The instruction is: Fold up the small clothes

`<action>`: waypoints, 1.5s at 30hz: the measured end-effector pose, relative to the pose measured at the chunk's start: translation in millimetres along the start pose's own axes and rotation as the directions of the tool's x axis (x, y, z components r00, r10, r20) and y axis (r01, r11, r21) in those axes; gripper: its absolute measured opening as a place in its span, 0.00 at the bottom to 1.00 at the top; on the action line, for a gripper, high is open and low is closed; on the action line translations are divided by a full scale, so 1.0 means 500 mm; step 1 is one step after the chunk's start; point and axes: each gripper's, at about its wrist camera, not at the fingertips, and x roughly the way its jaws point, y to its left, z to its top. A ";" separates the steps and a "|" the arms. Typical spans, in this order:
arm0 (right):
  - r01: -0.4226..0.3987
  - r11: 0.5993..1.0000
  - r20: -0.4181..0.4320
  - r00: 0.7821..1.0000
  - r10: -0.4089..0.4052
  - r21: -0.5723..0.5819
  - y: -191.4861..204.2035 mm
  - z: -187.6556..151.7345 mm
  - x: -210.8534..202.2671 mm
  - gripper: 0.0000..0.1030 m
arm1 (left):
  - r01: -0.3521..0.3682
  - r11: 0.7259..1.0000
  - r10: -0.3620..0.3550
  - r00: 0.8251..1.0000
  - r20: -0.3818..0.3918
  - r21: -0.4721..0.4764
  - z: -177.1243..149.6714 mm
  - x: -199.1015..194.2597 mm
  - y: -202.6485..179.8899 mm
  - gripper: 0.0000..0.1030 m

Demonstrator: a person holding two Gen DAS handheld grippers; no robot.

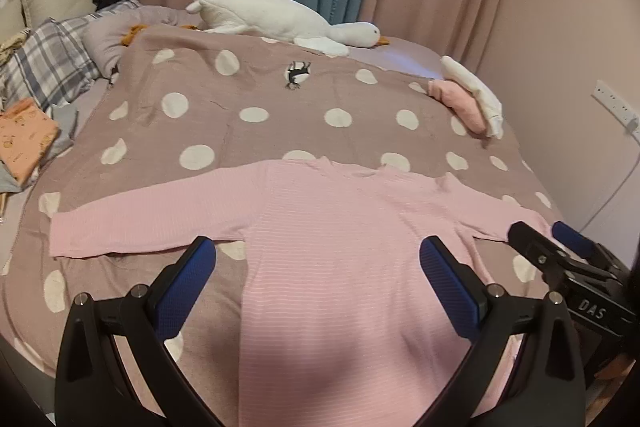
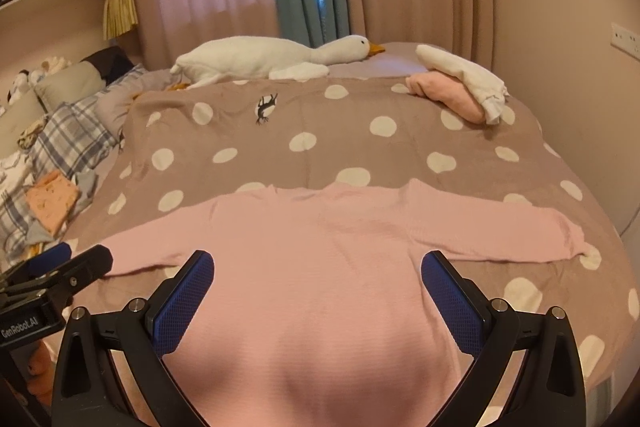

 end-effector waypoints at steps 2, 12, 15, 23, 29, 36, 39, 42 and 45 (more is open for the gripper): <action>-0.003 1.000 -0.004 1.000 0.003 0.008 -0.003 0.000 0.002 1.00 | 0.027 1.000 -0.027 1.000 -0.007 -0.011 -0.001 0.001 0.002 0.99; -0.023 0.999 -0.001 1.000 0.023 0.025 -0.014 0.000 0.004 1.00 | 0.049 0.999 -0.049 0.999 -0.012 -0.019 0.002 0.005 -0.002 0.99; -0.026 0.999 0.000 1.000 0.026 0.024 -0.014 -0.002 0.003 1.00 | 0.055 0.998 -0.056 0.998 -0.012 -0.028 -0.001 0.005 0.001 0.99; -0.022 0.999 -0.008 1.000 0.022 0.025 -0.014 -0.002 0.006 1.00 | 0.057 0.998 -0.058 0.998 -0.021 -0.042 -0.001 0.004 0.002 0.99; -0.018 1.000 -0.010 1.000 0.018 0.023 -0.012 -0.002 0.006 1.00 | 0.074 0.996 -0.077 0.996 -0.051 -0.055 -0.004 0.014 0.007 0.98; -0.012 0.999 -0.013 1.000 0.013 0.034 -0.015 -0.002 0.007 1.00 | 0.103 0.994 -0.104 0.994 -0.044 -0.026 -0.007 0.009 -0.003 0.98; -0.013 0.999 -0.013 1.000 0.014 0.035 -0.016 -0.002 0.007 1.00 | 0.127 0.991 -0.129 0.991 -0.045 -0.030 -0.006 0.007 -0.004 0.98; -0.013 0.999 -0.014 1.000 0.014 0.036 -0.016 -0.003 0.008 1.00 | 0.159 0.986 -0.160 0.986 -0.044 -0.041 -0.004 0.005 -0.007 0.98; -0.011 0.999 -0.014 1.000 0.012 0.036 -0.016 -0.003 0.008 1.00 | 0.157 0.987 -0.159 0.986 -0.046 -0.043 -0.002 0.005 -0.009 0.98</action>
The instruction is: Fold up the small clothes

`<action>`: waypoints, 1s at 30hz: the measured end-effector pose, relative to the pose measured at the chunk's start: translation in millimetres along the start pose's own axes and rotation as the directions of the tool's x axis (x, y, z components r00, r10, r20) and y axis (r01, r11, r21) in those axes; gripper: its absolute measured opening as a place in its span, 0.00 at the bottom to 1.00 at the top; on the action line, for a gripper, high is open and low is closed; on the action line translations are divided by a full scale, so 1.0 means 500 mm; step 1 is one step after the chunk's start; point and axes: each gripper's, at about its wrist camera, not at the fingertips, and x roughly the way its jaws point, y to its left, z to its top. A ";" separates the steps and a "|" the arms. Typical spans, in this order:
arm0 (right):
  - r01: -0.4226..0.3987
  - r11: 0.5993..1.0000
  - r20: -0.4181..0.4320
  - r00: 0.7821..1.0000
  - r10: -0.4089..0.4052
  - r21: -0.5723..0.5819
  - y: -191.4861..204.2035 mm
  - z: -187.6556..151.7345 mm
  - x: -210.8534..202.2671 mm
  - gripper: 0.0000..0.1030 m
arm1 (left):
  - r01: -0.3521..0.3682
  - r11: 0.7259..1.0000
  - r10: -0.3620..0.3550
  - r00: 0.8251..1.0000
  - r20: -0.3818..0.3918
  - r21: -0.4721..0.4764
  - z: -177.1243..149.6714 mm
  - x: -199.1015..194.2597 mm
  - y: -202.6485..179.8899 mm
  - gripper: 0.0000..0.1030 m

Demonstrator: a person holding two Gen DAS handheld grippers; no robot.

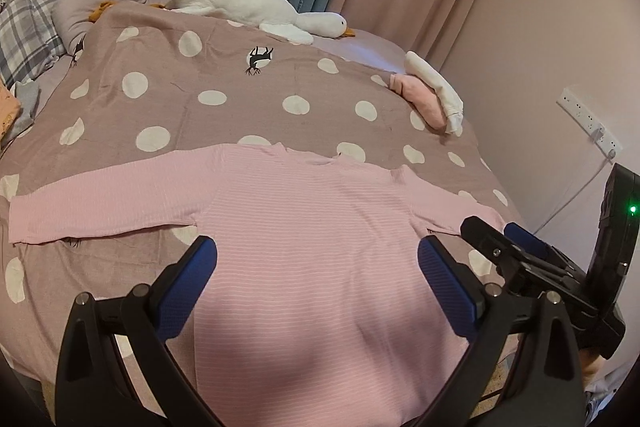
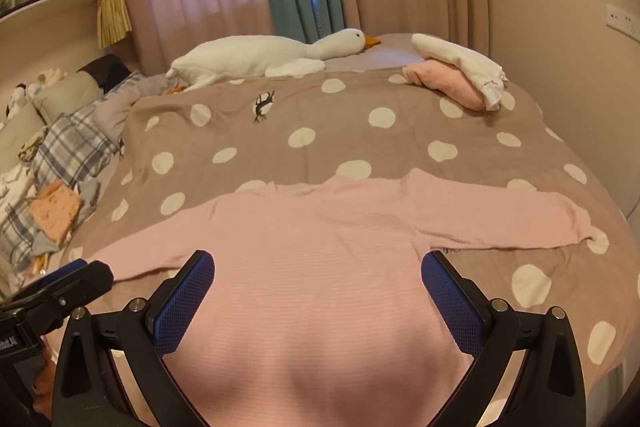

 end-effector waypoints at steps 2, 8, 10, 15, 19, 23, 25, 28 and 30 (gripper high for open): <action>-0.001 1.000 -0.001 1.000 0.001 0.001 0.000 0.000 0.000 1.00 | -0.014 1.000 0.014 1.000 -0.001 0.006 0.001 0.001 -0.002 0.98; 0.002 1.000 -0.001 1.000 -0.002 0.001 -0.002 -0.002 0.000 1.00 | -0.075 0.997 0.075 0.997 0.001 0.013 -0.002 0.005 0.001 0.98; 0.004 1.000 -0.003 1.000 -0.004 0.004 -0.005 -0.005 0.002 1.00 | -0.090 0.996 0.090 0.996 -0.003 0.016 -0.004 0.008 0.002 0.98; 0.004 1.000 -0.005 1.000 -0.004 0.006 -0.007 -0.007 0.001 1.00 | -0.119 0.992 0.120 0.993 -0.004 0.034 -0.008 0.009 -0.001 0.98; 0.006 1.000 -0.006 1.000 -0.006 0.006 -0.009 -0.009 0.000 1.00 | -0.158 0.987 0.158 0.987 0.000 0.041 -0.008 0.012 0.002 0.98; 0.008 1.000 -0.006 1.000 -0.008 0.008 -0.011 -0.010 -0.001 1.00 | -0.225 0.973 0.225 0.974 0.020 0.051 -0.009 0.012 0.006 0.98; 0.010 1.000 -0.007 1.000 -0.010 0.010 -0.013 -0.010 -0.001 1.00 | -0.261 0.963 0.260 0.965 0.028 0.059 -0.009 0.013 0.007 0.98; 0.010 1.000 -0.010 1.000 -0.010 0.013 -0.015 -0.010 -0.001 1.00 | -0.315 0.946 0.312 0.949 0.047 0.076 -0.010 0.015 0.008 0.98; 0.010 1.000 -0.014 1.000 -0.010 0.013 -0.015 -0.009 -0.001 1.00 | -0.340 0.936 0.336 0.940 0.057 0.088 -0.010 0.015 0.009 0.98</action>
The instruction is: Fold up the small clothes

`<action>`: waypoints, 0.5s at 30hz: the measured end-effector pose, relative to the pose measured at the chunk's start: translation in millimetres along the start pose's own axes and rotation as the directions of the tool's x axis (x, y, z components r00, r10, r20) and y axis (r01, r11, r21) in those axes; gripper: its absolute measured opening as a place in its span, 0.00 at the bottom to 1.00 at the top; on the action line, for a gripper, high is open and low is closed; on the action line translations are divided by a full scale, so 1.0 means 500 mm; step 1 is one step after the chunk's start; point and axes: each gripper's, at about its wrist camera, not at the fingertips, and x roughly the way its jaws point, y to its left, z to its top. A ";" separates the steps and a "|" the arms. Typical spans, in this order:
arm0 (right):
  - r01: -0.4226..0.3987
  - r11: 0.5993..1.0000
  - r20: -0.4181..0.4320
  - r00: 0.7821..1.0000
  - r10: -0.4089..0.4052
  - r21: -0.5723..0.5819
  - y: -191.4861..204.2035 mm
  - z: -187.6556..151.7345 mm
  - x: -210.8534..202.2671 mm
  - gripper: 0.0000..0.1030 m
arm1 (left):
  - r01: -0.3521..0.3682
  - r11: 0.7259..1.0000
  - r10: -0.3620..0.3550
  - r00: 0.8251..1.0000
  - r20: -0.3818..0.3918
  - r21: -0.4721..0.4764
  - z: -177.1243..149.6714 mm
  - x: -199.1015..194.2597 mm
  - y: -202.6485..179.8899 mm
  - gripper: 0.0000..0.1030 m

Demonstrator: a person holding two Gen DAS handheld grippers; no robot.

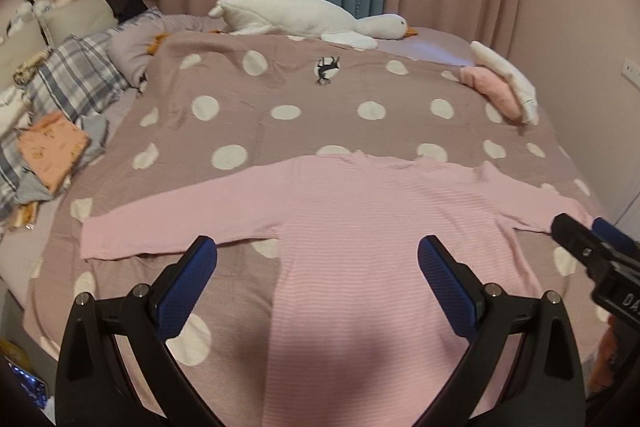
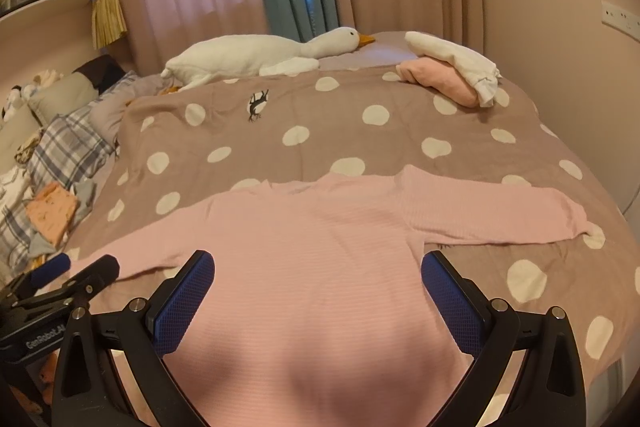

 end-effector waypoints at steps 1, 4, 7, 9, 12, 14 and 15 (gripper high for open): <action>0.000 1.000 0.000 1.000 0.000 0.000 0.000 0.000 0.000 1.00 | -0.012 1.000 0.012 1.000 0.003 0.006 -0.001 0.000 0.000 0.98; 0.001 1.000 -0.001 1.000 -0.001 0.000 0.001 0.001 0.000 1.00 | -0.030 0.999 0.030 1.000 0.007 0.014 -0.002 0.002 0.002 0.98; 0.001 1.000 -0.002 1.000 -0.001 0.001 0.001 0.001 0.000 1.00 | -0.041 0.999 0.040 0.999 0.006 0.017 -0.004 0.003 0.001 0.98; 0.000 1.000 -0.003 1.000 0.000 0.000 0.001 0.001 0.000 1.00 | -0.055 0.998 0.055 0.998 0.009 0.024 -0.005 0.004 0.001 0.98; 0.001 1.000 -0.004 1.000 -0.001 0.001 0.003 0.000 0.000 1.00 | -0.060 0.998 0.060 0.998 0.007 0.026 -0.007 0.005 0.000 0.98; 0.002 1.000 -0.004 1.000 -0.002 0.001 0.004 0.000 0.000 1.00 | -0.061 0.998 0.061 0.998 0.005 0.024 -0.008 0.005 -0.001 0.98; 0.002 1.000 -0.003 1.000 -0.002 0.001 0.003 0.000 0.000 1.00 | -0.061 0.998 0.061 0.998 0.005 0.024 -0.008 0.005 -0.002 0.98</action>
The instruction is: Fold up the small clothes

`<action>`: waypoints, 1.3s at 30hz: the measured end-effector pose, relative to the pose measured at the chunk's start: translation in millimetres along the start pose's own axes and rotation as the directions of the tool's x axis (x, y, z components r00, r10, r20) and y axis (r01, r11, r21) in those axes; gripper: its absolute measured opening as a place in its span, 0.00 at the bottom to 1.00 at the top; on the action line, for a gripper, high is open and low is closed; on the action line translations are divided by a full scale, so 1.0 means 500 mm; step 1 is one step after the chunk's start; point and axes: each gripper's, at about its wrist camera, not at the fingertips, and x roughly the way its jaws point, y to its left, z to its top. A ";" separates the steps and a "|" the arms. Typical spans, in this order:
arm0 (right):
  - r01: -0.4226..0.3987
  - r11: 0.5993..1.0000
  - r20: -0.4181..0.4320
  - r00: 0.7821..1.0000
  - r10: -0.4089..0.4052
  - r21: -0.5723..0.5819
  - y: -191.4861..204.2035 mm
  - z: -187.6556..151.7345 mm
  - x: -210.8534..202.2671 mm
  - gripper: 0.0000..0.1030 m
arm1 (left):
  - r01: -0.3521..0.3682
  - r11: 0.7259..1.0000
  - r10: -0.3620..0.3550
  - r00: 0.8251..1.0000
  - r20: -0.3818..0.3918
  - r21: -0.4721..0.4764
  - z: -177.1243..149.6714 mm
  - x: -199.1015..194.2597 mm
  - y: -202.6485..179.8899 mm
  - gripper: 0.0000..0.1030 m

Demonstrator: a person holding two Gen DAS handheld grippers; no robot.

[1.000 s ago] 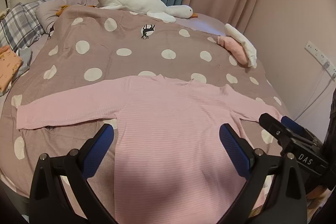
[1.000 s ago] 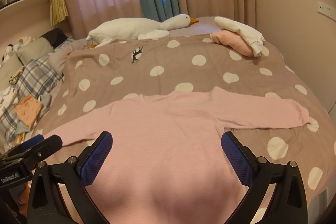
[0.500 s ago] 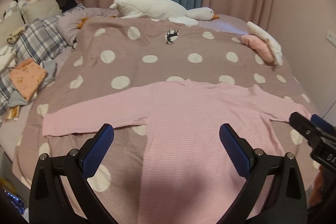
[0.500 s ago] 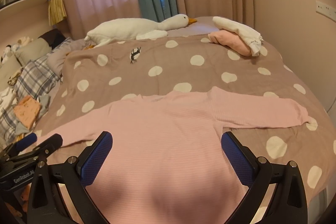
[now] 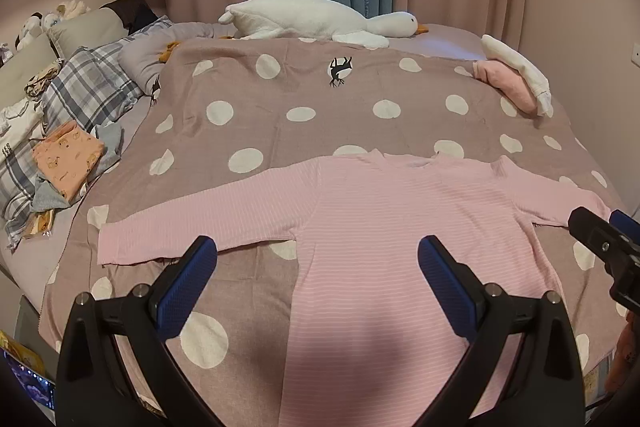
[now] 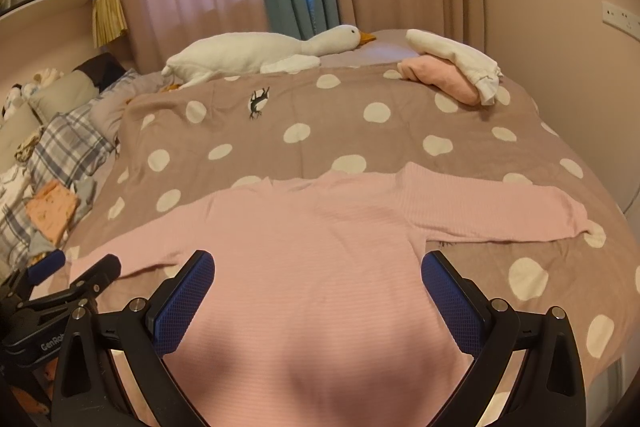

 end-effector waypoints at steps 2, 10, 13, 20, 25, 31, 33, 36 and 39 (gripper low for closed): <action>0.000 1.000 0.000 1.000 0.000 -0.001 0.001 -0.002 0.000 1.00 | 0.000 1.000 0.000 1.000 0.000 0.003 0.000 0.000 0.001 0.98; 0.001 1.000 -0.001 1.000 -0.001 -0.001 0.002 0.000 0.000 1.00 | 0.003 1.000 -0.003 1.000 -0.004 0.001 0.000 -0.001 0.000 0.98; 0.001 1.000 -0.002 1.000 -0.001 0.000 0.002 0.000 0.000 1.00 | 0.003 1.000 -0.003 1.000 -0.004 0.001 0.001 -0.001 -0.001 0.98; 0.002 1.000 -0.003 1.000 -0.002 0.001 0.002 0.000 0.000 1.00 | 0.007 1.000 -0.007 1.000 -0.011 0.002 0.001 0.001 -0.005 0.98; 0.004 1.000 -0.006 1.000 -0.004 0.002 0.005 -0.003 0.002 1.00 | 0.021 1.000 -0.021 1.000 -0.023 0.003 -0.001 0.006 -0.011 0.98; 0.008 1.000 -0.014 1.000 -0.008 0.004 0.010 -0.011 0.007 1.00 | 0.042 0.999 -0.041 0.998 -0.045 0.006 -0.004 0.014 -0.021 0.98; 0.009 1.000 -0.020 1.000 -0.009 0.006 0.009 -0.011 0.010 1.00 | 0.046 0.999 -0.046 0.998 -0.051 0.006 -0.005 0.017 -0.023 0.98; 0.011 1.000 -0.027 1.000 -0.011 0.010 0.007 -0.011 0.011 1.00 | 0.057 0.998 -0.056 0.996 -0.062 0.004 -0.005 0.021 -0.026 0.98; 0.003 1.000 -0.029 1.000 -0.003 0.019 0.004 -0.010 0.012 1.00 | 0.065 0.998 -0.064 0.996 -0.067 0.005 -0.003 0.026 -0.030 0.98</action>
